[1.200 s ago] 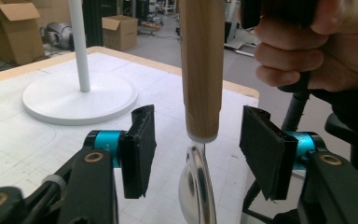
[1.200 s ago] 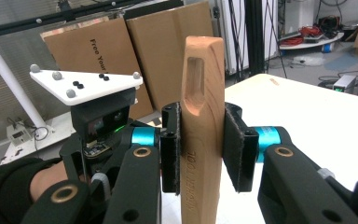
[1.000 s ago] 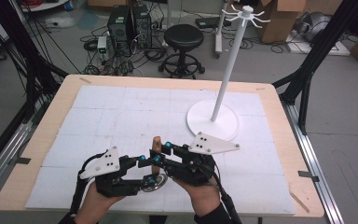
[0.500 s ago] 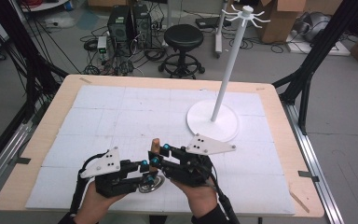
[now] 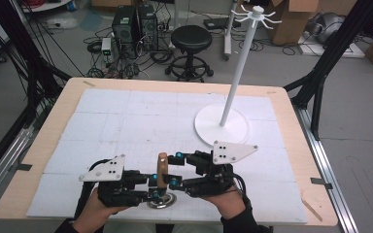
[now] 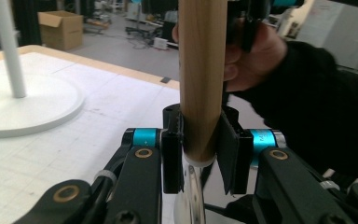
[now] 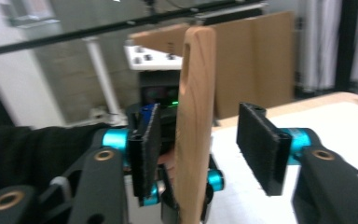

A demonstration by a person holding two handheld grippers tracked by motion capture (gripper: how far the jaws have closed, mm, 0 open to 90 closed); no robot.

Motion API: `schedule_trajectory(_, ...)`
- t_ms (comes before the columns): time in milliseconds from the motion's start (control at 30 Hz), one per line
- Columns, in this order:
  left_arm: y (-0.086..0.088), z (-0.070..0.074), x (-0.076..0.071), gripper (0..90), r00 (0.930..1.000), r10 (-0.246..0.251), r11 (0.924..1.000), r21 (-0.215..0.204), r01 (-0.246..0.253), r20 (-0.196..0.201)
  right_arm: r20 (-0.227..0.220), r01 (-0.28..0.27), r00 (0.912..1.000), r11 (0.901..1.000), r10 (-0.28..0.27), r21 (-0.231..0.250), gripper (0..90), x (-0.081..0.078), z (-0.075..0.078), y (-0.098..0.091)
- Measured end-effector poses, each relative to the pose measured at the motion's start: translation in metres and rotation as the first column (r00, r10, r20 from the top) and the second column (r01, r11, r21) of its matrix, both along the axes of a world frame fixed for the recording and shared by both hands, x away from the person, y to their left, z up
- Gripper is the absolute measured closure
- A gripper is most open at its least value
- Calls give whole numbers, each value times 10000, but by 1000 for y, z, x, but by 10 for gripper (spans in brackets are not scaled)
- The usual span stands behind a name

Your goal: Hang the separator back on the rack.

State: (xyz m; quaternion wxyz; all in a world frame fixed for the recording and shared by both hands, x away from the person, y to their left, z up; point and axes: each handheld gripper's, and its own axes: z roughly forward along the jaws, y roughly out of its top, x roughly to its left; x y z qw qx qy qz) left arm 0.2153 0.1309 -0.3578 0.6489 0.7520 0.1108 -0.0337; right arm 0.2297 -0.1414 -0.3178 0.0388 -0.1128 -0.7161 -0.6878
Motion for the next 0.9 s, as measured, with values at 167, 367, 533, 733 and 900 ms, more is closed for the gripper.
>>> schedule_trajectory(167,-1,0,-1,728,9993,-364,9993,-57,364,4,-73,-783,9969,9967,785,231,601,2,-5,0)
schedule_trajectory(367,0,0,-1,728,9980,-625,9980,-139,624,-58,-208,-1181,9927,9928,1186,215,705,3,-9,4)
schedule_trajectory(533,0,0,0,727,9985,-553,9983,-179,553,17,-271,-1211,9922,9924,1216,217,723,2,-9,7)
schedule_trajectory(733,13,-5,8,428,9954,956,9936,-606,-949,86,-236,27,9997,10000,-29,-75,727,6,-3,3)
schedule_trajectory(900,40,-11,20,297,9706,2397,9694,-609,-2379,234,-264,1338,9906,9909,-1342,-150,728,17,5,-10)
